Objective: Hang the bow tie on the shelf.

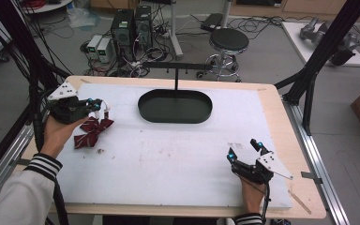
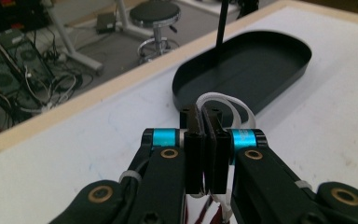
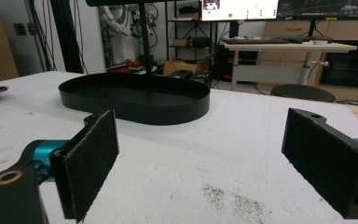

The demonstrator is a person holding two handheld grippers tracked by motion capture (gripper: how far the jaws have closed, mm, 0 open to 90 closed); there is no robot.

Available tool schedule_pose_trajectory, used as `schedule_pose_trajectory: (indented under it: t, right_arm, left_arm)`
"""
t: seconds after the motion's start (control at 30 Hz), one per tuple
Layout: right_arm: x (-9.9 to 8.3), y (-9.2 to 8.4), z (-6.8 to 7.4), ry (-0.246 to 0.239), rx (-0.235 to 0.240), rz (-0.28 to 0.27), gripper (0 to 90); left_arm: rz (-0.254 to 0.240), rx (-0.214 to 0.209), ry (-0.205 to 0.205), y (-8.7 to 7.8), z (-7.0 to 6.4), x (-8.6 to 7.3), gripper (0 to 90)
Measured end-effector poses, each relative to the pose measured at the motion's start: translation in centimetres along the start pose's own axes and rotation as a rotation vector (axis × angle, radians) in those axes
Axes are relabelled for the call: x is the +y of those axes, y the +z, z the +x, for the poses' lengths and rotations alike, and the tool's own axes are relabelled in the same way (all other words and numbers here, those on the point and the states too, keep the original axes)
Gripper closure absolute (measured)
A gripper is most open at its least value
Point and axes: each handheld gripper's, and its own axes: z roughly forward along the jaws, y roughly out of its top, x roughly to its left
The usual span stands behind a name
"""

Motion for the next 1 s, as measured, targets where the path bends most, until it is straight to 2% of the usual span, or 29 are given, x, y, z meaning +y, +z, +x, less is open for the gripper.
schedule_pose_trajectory:
  t: [0.2,0.23,0.27,0.37,0.57,0.73,1.0]
  right_arm:
    - [0.0,0.0,0.0,0.002,0.001,0.000,9.9]
    - [0.0,0.0,0.0,0.003,0.002,0.000,9.9]
    - [0.0,0.0,0.0,0.003,0.002,-0.001,9.9]
    - [0.0,0.0,0.0,0.002,0.002,0.000,9.9]
    - [0.0,0.0,0.0,0.002,0.003,-0.001,9.9]
    - [0.0,0.0,0.0,0.006,0.004,-0.002,9.9]
    - [0.0,-0.1,0.0,0.001,0.007,-0.005,9.9]
  left_arm:
    - [-0.059,-0.028,0.024,0.6,-0.7,2.6,87.5]
    - [-0.072,-0.034,0.032,0.9,-1.0,3.5,87.5]
    - [-0.072,-0.034,0.032,0.9,-1.0,3.5,87.5]
    - [-0.095,-0.045,0.050,1.6,-1.5,5.1,87.5]
    - [-0.124,-0.047,0.067,2.5,-2.1,6.9,87.6]
    - [-0.158,-0.052,0.061,3.6,-2.4,8.3,87.6]
    - [-0.167,-0.058,0.072,5.9,-2.4,10.2,87.6]
